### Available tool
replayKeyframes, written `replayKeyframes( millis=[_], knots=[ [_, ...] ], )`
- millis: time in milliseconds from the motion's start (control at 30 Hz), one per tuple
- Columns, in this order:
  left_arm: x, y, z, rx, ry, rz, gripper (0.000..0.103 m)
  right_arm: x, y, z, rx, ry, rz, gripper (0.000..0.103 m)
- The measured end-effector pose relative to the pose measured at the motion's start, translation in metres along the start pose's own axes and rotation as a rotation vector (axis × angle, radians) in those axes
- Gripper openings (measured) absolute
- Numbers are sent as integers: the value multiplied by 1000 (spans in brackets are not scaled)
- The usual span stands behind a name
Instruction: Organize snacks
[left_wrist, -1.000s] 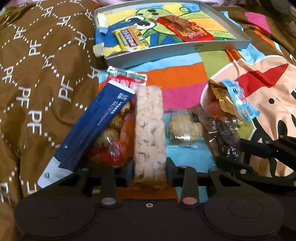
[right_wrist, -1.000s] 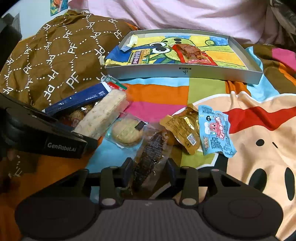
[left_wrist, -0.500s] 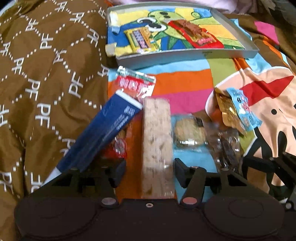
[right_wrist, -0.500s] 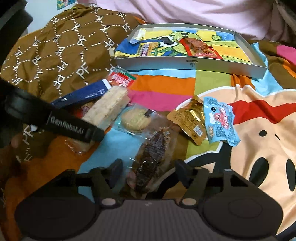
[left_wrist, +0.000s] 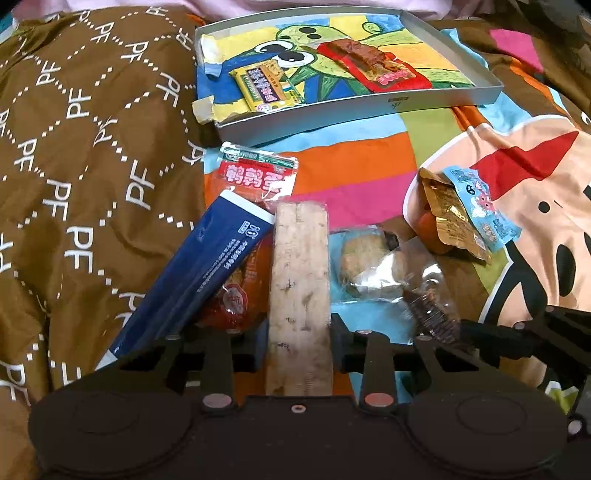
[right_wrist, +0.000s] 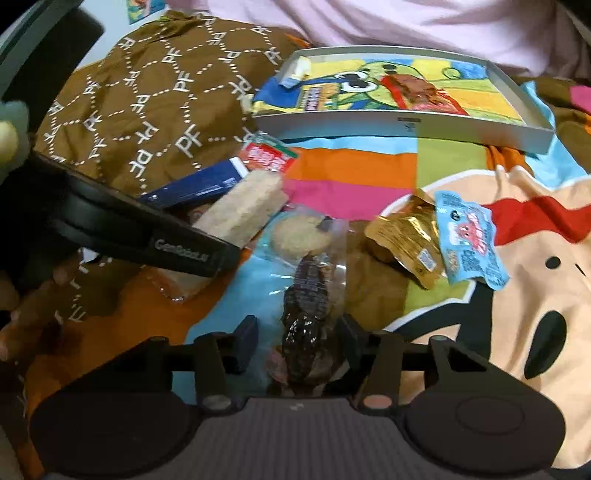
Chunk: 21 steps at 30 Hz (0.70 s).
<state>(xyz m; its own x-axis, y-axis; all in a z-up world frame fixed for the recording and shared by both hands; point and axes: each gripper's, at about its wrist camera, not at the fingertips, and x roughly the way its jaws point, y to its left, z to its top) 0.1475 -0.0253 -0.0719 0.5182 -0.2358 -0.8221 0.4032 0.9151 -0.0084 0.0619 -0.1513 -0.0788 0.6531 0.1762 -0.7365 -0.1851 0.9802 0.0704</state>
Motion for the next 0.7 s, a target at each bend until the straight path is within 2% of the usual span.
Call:
replayKeyframes(
  millis=[167,400,700],
  knots=[
    [-6,5,-2,-58,28,-36,36,-3,15,-3,-131,-11,-61,48],
    [-12,11,-6,-144,54,-106,35,-1,49,-17,-480,-71,-273,48],
    [-16,19,-6,-252,95,-187,35,-2,50,-18,-579,-107,-399,47]
  ],
)
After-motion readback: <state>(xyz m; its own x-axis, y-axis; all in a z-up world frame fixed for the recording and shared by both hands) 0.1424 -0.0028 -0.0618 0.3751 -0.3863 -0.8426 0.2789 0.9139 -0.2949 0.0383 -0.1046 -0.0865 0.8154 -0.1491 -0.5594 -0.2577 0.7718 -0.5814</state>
